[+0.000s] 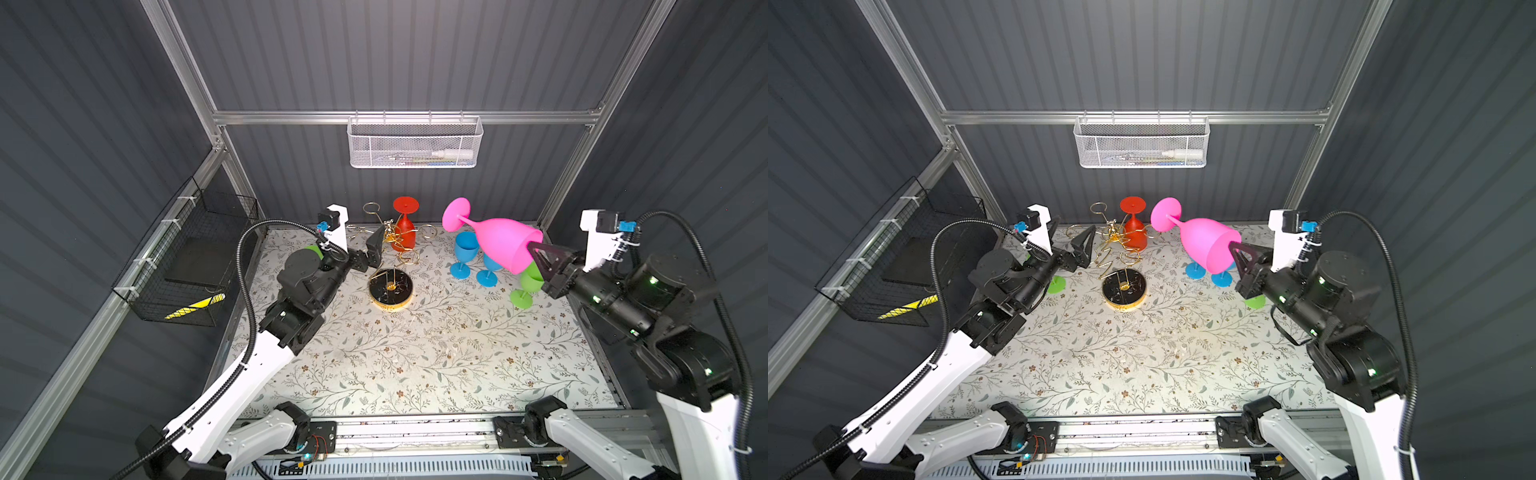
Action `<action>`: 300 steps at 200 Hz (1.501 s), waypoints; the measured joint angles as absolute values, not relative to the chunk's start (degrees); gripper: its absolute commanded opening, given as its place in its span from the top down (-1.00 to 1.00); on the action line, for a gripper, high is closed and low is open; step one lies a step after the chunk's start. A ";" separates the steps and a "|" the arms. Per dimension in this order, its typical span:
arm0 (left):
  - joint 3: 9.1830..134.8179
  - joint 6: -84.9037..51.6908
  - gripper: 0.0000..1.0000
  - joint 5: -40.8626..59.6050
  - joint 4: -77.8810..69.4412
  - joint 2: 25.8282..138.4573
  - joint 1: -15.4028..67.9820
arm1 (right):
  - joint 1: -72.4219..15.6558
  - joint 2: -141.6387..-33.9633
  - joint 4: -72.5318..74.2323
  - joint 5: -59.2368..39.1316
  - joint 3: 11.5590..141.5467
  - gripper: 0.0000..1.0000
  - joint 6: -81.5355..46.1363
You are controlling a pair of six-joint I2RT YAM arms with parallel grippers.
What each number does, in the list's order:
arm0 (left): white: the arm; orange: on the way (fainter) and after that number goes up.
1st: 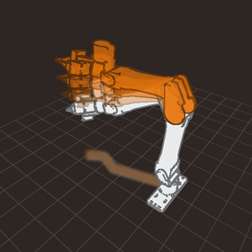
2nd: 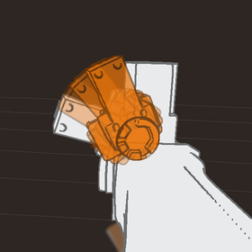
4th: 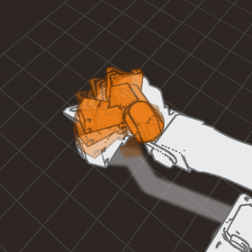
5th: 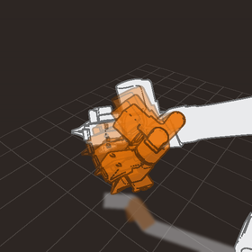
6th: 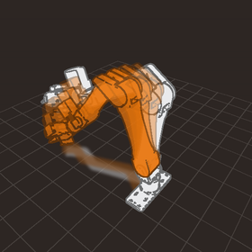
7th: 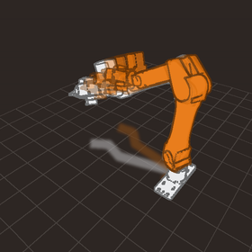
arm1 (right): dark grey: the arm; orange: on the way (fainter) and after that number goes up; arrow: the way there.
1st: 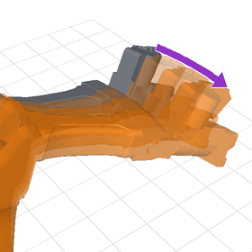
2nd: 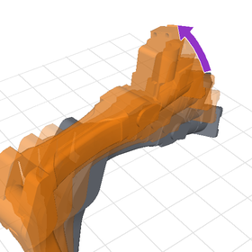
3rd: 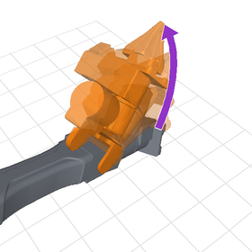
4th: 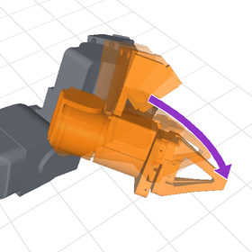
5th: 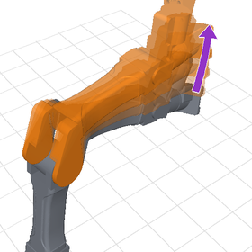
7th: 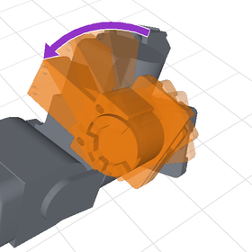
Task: Take the wine glass off the wine glass rack
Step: 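Open the left gripper and pull it back while the right gripper takes the pink glass, then lower the pink glass upright beside the cyan glasses with the right gripper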
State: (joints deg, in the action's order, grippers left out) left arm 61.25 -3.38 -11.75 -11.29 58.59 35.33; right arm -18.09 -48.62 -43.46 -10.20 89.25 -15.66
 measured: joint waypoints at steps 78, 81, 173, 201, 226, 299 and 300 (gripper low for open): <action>52.53 -1.67 -0.99 -26.00 -10.04 45.76 35.33 | -18.04 -54.39 -60.88 -2.52 87.92 1.00 -10.83; 52.34 -1.67 -0.99 -26.28 -9.87 45.30 35.33 | -18.04 -54.85 -61.01 -2.52 87.72 1.00 -10.81; 48.53 -4.03 -0.97 -31.35 -2.07 35.24 35.33 | -19.68 -76.79 -57.89 -1.89 87.00 1.00 -10.02; 48.07 -5.06 -0.96 -31.62 0.05 34.02 35.33 | -20.56 -84.33 -56.97 -1.21 90.06 1.00 -10.00; 47.97 -5.69 -0.96 -31.94 1.80 33.21 35.33 | -21.10 -90.02 -56.10 -0.58 92.07 1.00 -10.00; 47.92 -6.50 -0.96 -32.75 4.60 31.46 35.33 | -22.11 -104.57 -55.94 2.52 102.83 1.00 -9.08; 47.92 -6.50 -0.96 -32.77 4.62 31.44 35.33 | -22.11 -104.68 -55.94 2.59 102.96 1.00 -9.06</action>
